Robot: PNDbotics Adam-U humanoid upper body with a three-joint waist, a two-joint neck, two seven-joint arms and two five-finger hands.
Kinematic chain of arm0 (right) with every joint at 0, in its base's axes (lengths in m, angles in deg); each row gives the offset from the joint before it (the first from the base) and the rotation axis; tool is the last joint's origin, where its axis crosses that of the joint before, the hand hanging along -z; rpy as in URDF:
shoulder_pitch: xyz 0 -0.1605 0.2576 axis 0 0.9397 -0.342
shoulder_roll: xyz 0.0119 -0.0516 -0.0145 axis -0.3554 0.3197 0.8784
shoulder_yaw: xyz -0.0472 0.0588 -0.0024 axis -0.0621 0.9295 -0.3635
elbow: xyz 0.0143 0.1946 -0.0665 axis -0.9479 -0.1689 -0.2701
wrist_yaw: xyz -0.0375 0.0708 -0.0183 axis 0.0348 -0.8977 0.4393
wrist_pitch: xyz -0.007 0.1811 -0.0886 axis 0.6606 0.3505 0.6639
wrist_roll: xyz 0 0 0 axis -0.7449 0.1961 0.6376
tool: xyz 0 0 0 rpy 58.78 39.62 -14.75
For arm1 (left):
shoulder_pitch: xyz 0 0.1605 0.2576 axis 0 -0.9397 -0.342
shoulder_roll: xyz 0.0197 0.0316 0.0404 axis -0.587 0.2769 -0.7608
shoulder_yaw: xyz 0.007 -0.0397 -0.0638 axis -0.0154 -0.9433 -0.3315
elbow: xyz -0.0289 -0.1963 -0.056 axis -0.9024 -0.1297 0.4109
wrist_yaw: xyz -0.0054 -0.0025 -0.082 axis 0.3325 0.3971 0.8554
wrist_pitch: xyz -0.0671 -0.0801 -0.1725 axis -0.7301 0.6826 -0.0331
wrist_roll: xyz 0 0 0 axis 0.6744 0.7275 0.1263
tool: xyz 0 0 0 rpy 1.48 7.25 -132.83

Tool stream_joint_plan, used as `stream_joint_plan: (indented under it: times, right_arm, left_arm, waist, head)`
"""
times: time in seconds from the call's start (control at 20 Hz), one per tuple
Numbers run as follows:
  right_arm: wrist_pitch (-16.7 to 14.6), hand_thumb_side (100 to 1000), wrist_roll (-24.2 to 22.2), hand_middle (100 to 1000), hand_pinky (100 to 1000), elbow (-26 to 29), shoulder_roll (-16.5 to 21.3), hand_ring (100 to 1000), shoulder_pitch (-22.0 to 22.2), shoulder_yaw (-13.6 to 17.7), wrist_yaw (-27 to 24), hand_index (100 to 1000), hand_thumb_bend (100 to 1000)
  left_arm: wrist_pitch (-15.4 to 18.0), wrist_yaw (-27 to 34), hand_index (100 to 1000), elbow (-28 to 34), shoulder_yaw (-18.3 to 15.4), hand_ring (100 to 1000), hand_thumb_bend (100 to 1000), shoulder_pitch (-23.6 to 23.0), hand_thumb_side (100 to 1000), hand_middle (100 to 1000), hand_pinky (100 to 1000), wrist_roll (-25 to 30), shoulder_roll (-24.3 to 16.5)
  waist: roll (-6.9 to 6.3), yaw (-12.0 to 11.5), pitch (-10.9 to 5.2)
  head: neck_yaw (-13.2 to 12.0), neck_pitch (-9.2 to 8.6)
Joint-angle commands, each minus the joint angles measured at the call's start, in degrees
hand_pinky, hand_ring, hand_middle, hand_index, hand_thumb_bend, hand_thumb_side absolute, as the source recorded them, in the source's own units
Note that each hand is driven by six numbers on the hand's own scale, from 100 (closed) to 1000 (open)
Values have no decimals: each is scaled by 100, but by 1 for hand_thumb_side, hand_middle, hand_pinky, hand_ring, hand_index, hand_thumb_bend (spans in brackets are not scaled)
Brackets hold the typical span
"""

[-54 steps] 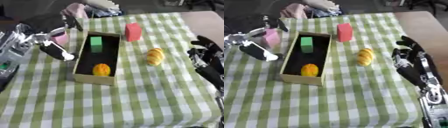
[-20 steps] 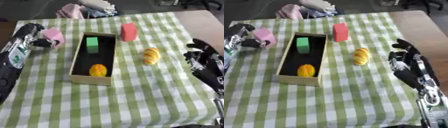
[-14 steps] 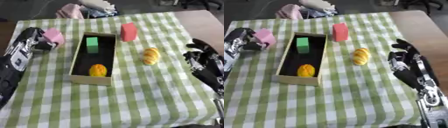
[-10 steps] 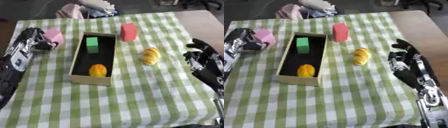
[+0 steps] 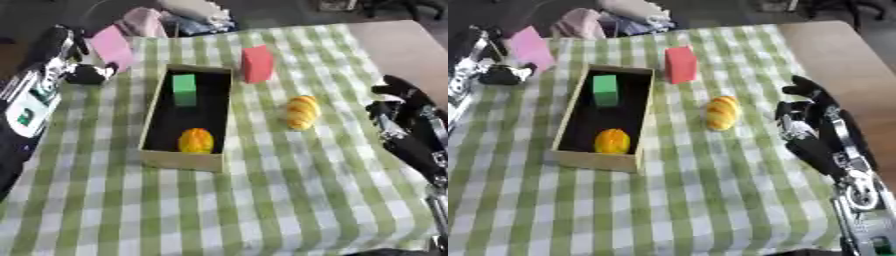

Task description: Pick up objects on the table and place them in the box.

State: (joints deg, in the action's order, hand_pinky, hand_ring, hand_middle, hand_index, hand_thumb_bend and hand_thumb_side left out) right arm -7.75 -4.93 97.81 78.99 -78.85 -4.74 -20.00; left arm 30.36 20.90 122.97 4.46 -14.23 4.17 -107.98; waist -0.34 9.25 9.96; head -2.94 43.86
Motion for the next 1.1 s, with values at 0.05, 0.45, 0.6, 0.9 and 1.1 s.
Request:
stream_joint_plan:
  times: [0.05,0.45,0.6,0.9,1.1]
  right_arm:
    - [-13,431,21,792,671,89,71,694,-88,54,-13,923,100]
    - [-6,432,25,792,671,99,86,694,-109,46,-8,923,100]
    - [-7,433,20,792,671,100,82,694,-114,42,-12,923,100]
    - [-9,433,8,792,671,100,71,694,-121,32,-18,923,100]
    - [-8,433,11,792,670,97,71,694,-117,35,-16,923,100]
  left_arm:
    - [294,114,609,1074,293,525,371,-66,272,511,659,700,-524]
    - [595,125,639,2066,1017,556,400,-235,291,539,672,2093,-548]
    - [534,-33,649,1900,1069,567,408,-181,289,549,675,2123,-348]
    - [503,-388,683,1377,1122,603,425,-107,290,590,698,1936,-41]
    - [568,-640,734,1170,1091,644,481,-152,338,642,721,2023,-35]
  waist:
    - [-5,0,-23]
    - [-8,34,-31]
    - [-5,38,-37]
    - [-8,50,-44]
    - [-20,47,-45]
  head:
    - [24,22]
    - [18,23]
    - [18,22]
    - [25,-2]
    - [34,-6]
